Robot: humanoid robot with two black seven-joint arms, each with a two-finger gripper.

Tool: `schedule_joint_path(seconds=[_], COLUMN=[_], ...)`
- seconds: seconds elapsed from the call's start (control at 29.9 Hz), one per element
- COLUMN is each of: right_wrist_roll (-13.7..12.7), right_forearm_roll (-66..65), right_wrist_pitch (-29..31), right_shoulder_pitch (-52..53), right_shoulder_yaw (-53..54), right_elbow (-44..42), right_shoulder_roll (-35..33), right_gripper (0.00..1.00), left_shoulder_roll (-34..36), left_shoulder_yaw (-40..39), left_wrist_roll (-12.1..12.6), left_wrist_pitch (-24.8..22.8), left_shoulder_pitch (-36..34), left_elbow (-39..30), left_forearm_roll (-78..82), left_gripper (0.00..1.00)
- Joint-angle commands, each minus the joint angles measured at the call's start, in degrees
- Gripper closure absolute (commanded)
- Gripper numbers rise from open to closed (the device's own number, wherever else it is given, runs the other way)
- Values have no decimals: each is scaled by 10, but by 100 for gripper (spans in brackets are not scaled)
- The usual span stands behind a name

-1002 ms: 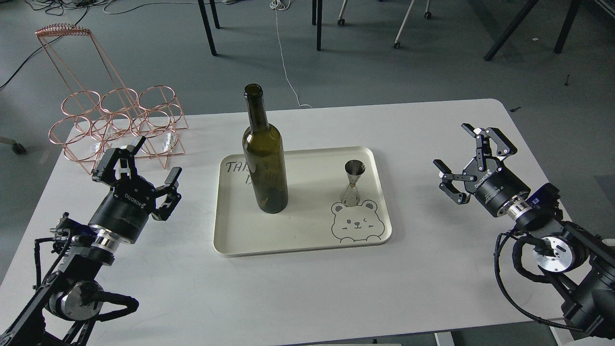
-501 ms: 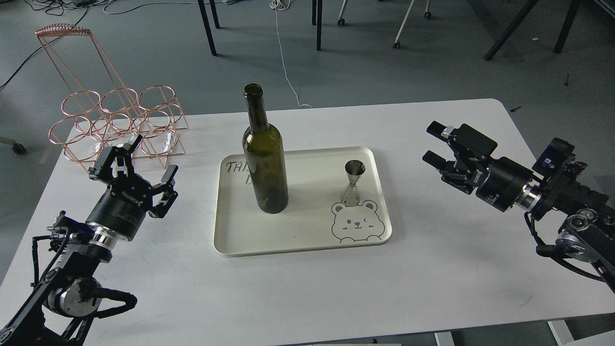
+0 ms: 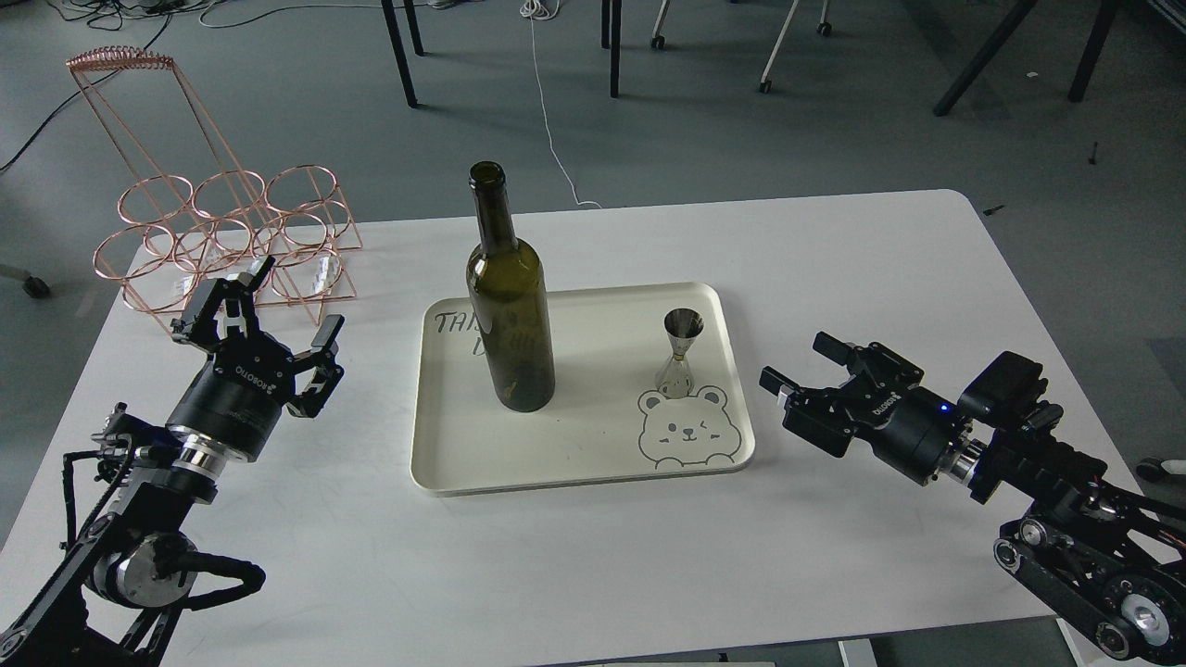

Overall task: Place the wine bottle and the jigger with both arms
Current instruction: 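Lower the right gripper onto the jigger and close it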

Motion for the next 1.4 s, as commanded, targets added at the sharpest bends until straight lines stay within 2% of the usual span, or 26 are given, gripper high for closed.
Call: schedule_joint_path(seconds=[0.0, 0.13, 0.4, 0.47, 0.53, 0.7, 0.9, 1.07, 1.14, 1.37], right_wrist_roll=[0, 0, 0, 0, 0, 0, 0, 0, 0, 0], right_forearm_roll=[-52, -58, -58, -58, -58, -58, -58, -58, -58, -58], right_wrist_pitch=[-12, -33, -35, -35, -36, -36, -37, -42, -44, -45], right_shoulder_pitch=[20, 51, 103, 114, 125, 133, 133, 133, 133, 139], right_shoulder_yaw=[-1, -14, -55, -63, -66, -68, -77, -78, -78, -79], right_elbow=[-43, -87, -157, -172, -190, -213, -216, -228, -230, -234], right_shoulder_roll=[35, 79, 130, 141, 152, 172, 179, 182, 182, 188], right_gripper=[1, 2, 8, 11, 22, 39, 42, 48, 54, 59], left_shoulder_roll=[0, 0, 1, 3, 3, 4, 4, 4, 4, 4], left_shoulder_yaw=[0, 0, -1, -1, -1, -1, -1, -2, -2, -3], left_wrist_roll=[-1, 0, 0, -1, -1, -1, -1, 0, -1, 0], left_wrist_pitch=[0, 1, 2, 2, 2, 2, 2, 3, 3, 3], left_shoulder_pitch=[0, 0, -3, -4, -5, -9, -10, -9, -10, -10], left_elbow=[0, -1, -2, -1, -1, -2, -2, -7, -10, -14], left_forearm_roll=[0, 0, 0, 0, 0, 0, 0, 0, 0, 0], left_gripper=[2, 2, 2, 2, 2, 2, 2, 2, 2, 2])
